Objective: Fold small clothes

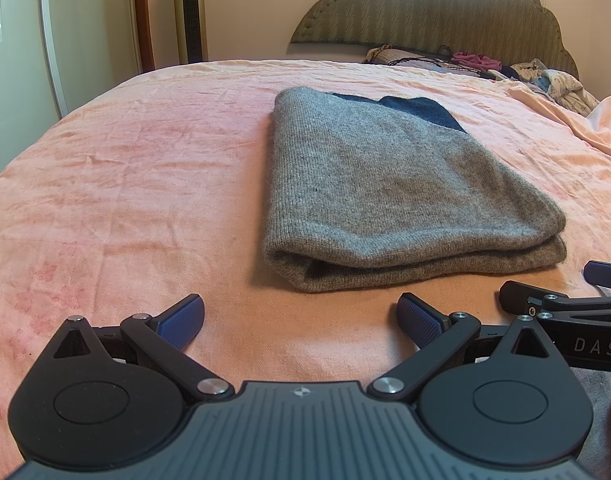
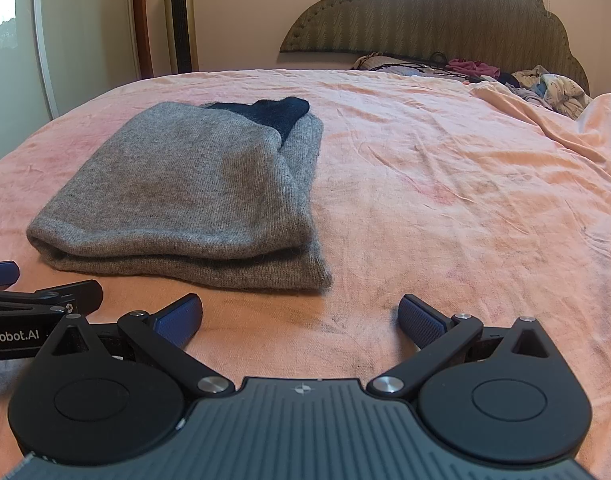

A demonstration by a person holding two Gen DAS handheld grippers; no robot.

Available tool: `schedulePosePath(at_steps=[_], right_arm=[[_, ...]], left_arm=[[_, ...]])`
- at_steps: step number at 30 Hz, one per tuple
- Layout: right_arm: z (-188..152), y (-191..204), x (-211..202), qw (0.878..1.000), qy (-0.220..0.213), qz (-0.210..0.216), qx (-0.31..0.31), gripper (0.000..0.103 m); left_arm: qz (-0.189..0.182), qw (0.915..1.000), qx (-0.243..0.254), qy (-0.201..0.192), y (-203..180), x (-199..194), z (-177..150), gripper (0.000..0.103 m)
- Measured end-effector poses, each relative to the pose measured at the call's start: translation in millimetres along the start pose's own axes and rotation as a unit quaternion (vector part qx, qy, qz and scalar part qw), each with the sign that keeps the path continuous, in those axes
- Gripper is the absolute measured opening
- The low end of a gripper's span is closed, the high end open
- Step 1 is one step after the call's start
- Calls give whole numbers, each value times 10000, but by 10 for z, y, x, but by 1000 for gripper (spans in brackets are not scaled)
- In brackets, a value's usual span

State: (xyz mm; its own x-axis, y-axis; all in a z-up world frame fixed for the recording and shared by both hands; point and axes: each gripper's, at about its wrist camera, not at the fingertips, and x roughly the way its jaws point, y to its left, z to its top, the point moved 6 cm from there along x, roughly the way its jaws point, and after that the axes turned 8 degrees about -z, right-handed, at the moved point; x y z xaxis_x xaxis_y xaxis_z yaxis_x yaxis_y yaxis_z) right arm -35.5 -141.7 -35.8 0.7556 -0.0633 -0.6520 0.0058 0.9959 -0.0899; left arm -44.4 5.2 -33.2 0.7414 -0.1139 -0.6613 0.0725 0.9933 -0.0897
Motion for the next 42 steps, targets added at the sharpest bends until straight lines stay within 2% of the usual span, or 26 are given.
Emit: schedulePosePath(at_steps=[9,20,27,42], right_arm=[[1,3,0,10000,11,-3,0,103],[17,7,3,10000,90,-1,-11,103],[55,1,30,9995,307,43,-57,103],[56,3,37,9994,350,41,-71,103]], left_arm=[[1,9999,-4,111,-10,-4,14,103],[-3,9986,-145,516,-20,12,61,103],[-13,9983,-161,564,-18,14,72,103],[-5,9983,-169,553,-12,26,73,103]])
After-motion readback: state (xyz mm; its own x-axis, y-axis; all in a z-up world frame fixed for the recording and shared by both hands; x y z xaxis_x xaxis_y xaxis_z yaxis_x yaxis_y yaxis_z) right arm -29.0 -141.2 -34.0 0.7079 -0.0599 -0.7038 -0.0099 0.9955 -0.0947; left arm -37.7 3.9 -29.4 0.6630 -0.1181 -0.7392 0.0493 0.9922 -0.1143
